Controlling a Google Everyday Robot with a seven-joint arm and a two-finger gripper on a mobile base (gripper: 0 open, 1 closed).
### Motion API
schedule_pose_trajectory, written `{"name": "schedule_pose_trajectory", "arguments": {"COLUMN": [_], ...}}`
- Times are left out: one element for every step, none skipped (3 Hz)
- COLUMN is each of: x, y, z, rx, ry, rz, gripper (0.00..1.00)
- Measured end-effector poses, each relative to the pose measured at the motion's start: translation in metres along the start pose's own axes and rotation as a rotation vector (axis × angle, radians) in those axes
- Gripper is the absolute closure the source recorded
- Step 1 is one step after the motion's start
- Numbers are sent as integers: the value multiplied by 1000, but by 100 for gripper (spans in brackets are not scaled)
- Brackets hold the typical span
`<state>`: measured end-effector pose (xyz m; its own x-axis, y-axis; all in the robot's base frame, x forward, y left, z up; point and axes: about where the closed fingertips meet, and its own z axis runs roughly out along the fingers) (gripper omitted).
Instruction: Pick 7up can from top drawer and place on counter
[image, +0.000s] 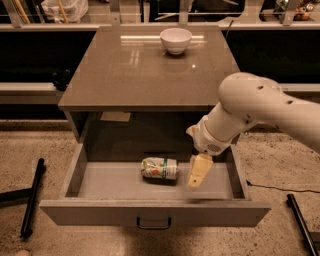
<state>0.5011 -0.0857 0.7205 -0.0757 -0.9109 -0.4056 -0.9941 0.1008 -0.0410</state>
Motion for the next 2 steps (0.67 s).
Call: {"name": "schedule_pose_trajectory", "arguments": {"x": [9,-30], "y": [-12,-27], "z": [24,12], "rx": [2,2], "ry": [-20,-65], "rz": [28,55], "gripper": [0,0]}}
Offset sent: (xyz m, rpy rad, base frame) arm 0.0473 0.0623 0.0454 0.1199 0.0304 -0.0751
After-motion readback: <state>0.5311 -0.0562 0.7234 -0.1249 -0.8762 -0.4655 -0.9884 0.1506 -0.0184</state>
